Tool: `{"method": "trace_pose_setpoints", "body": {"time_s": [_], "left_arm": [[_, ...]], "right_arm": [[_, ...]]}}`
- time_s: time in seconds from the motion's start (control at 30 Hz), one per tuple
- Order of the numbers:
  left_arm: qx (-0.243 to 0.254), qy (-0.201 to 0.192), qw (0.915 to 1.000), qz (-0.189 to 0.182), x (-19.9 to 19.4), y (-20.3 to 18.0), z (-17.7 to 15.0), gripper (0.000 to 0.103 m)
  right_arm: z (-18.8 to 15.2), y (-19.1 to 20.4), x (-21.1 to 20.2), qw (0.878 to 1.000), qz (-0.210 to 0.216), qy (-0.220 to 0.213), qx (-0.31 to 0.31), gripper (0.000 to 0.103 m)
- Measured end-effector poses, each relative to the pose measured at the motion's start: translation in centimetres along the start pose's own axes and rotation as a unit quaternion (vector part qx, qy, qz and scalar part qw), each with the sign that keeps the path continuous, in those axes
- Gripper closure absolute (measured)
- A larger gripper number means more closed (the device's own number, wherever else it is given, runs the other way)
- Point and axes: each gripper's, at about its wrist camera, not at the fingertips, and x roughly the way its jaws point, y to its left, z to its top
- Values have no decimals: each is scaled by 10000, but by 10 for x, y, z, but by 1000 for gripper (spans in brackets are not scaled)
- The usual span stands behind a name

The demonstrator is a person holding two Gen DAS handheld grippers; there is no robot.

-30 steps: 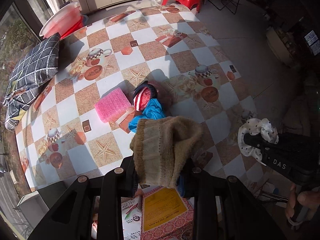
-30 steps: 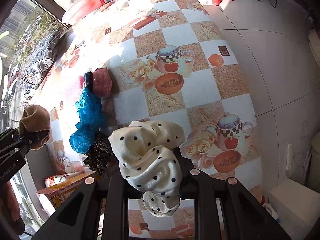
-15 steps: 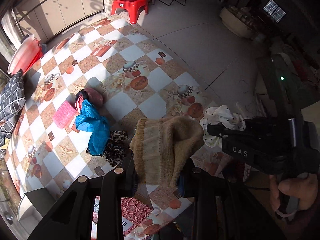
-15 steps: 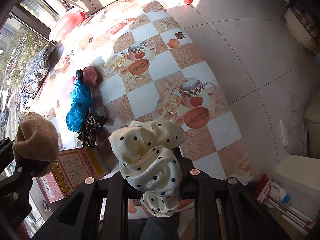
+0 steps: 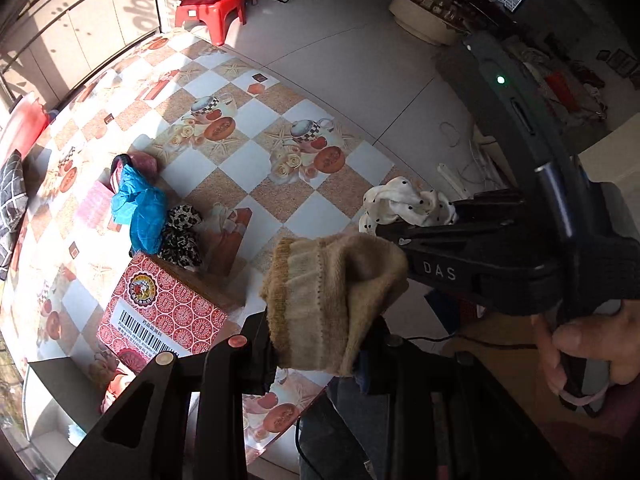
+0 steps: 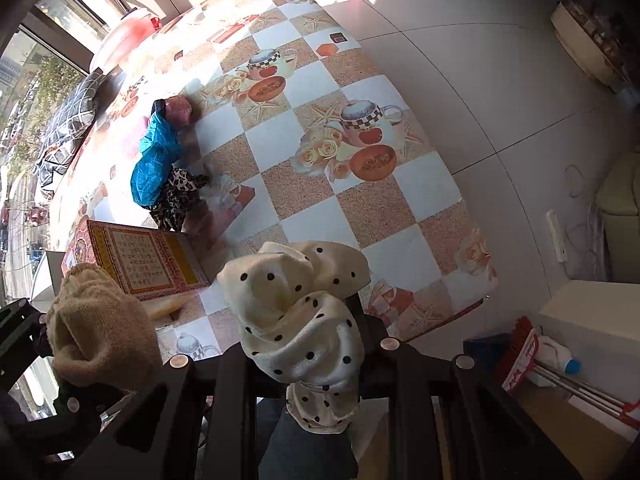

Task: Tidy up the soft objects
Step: 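Lift and carry the beige hat and polka-dot scarf with both tools toward the box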

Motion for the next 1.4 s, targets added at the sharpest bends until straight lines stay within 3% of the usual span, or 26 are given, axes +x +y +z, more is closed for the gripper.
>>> {"method": "trace_pose_setpoints", "body": {"time_s": [0.33,0.6,1.07,1.4], "left_arm": [[-191,180,9995,185,-18,19,-74,71],[-990,73,9939,489,-40,60,-126,71],[-2329,-370,9672,939,-80,114,-185,71],[-3003,-695,9447,1120,-98,139,-211,71]], "right_arm": [[-44,49,11,9978,205,272,-571,80],[-69,113,15,9860,443,489,-1530,80],[-86,216,-2,9495,643,483,-3033,80],[-89,270,-18,9335,749,341,-3490,80]]}}
